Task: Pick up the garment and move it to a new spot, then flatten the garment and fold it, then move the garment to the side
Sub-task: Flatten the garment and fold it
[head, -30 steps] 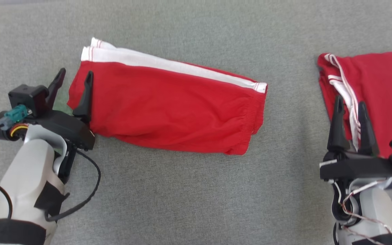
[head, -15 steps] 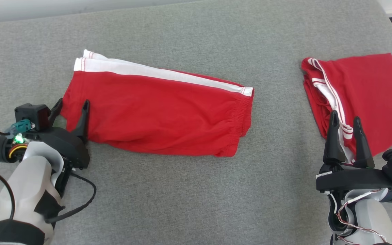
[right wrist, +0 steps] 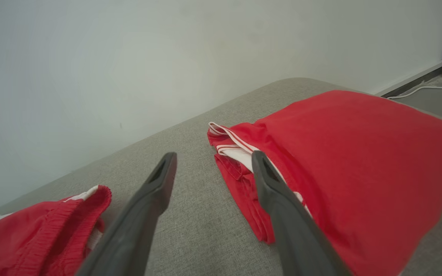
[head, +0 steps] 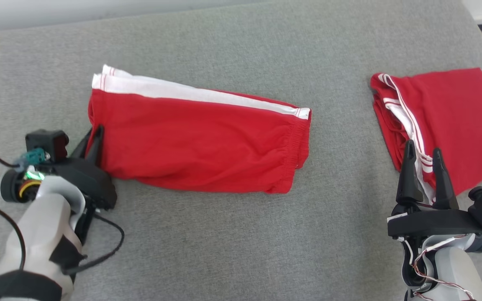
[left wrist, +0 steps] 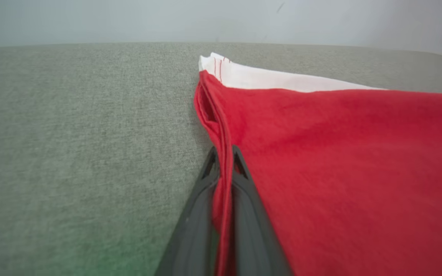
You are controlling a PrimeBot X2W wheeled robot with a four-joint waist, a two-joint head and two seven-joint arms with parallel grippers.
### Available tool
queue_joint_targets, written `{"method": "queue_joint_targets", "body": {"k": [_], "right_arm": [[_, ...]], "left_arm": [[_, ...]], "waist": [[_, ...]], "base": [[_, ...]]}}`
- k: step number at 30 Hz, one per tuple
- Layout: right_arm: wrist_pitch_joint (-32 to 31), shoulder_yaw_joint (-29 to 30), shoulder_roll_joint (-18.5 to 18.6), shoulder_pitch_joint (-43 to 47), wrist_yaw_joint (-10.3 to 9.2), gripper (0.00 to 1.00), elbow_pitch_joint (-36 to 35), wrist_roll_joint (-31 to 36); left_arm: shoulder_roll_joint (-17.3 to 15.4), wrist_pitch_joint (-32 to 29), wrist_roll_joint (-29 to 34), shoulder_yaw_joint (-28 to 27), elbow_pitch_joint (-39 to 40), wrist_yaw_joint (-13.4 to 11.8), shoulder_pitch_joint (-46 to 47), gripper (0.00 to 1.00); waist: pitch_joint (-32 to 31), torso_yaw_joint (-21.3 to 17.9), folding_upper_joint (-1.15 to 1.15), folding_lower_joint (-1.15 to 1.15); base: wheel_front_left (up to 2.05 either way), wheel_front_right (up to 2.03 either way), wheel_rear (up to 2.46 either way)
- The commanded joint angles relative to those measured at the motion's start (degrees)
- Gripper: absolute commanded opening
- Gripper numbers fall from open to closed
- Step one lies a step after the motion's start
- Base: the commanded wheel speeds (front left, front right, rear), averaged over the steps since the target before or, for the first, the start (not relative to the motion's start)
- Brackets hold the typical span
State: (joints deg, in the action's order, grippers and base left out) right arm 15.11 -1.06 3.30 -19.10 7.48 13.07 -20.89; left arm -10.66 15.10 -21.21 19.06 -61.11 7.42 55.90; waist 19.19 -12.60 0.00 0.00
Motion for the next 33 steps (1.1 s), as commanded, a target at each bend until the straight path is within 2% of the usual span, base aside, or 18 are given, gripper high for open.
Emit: {"method": "queue_joint_targets", "body": {"k": [1, 7, 16, 22, 23, 24, 25, 33], "right_arm": [[0.01, 0.04, -0.11, 0.85, 0.01, 1.00, 0.14, -0.26], [0.01, -0.01, -0.20, 1.71, 0.01, 1.00, 1.08, -0.47], [0.01, -0.15, -0.30, 3.97, 0.01, 1.00, 2.81, -0.33], [0.01, -0.73, -0.31, 3.92, 0.01, 1.00, 3.66, 0.26], [0.01, -0.79, -0.30, 3.93, 0.01, 1.00, 3.69, 0.36], [0.01, -1.17, -0.29, 3.80, 0.01, 1.00, 3.73, 0.41], [0.01, -1.64, -0.19, 3.58, 0.01, 1.00, 3.72, 0.53], [0.00, -6.59, 0.02, 1.22, 0.01, 1.00, 2.96, 1.30]], "left_arm": [[-0.32, 0.02, -0.01, -0.13, 0.14, -0.03, -1.79, 0.00], [0.46, 0.04, -0.71, -1.73, 2.94, -1.17, -6.61, 0.00], [1.46, 0.04, -1.33, -4.13, 7.09, -4.48, -13.83, 0.00], [1.47, 0.05, -1.15, -4.95, 9.35, -5.22, -17.08, 0.00], [1.49, 0.05, -1.03, -5.22, 9.94, -5.60, -17.64, 0.22], [1.39, 0.05, -0.79, -5.51, 10.68, -5.71, -18.02, 0.92], [1.41, 0.05, -0.55, -5.89, 11.57, -6.07, -18.37, 1.00], [2.18, 0.05, 1.95, -8.26, 18.80, -7.71, -23.24, 1.00]], "waist": [[-0.91, 0.83, 0.00, 0.00], [-3.90, 3.16, 0.00, 0.00], [-7.46, 6.64, 0.00, 0.00], [-8.08, 7.88, 0.00, 0.00], [-8.19, 8.05, 0.00, 0.00], [-8.24, 8.17, 0.00, 0.00], [-8.32, 8.37, 0.00, 0.00], [-8.82, 10.90, 0.00, 0.00]], "base": [[0.00, 0.00, 0.00], [0.00, 0.00, 0.00], [0.00, 0.00, 0.00], [0.00, 0.00, 0.00], [0.00, 0.00, 0.00], [0.00, 0.00, 0.00], [0.00, 0.00, 0.00], [0.00, 0.00, 0.00]]}}
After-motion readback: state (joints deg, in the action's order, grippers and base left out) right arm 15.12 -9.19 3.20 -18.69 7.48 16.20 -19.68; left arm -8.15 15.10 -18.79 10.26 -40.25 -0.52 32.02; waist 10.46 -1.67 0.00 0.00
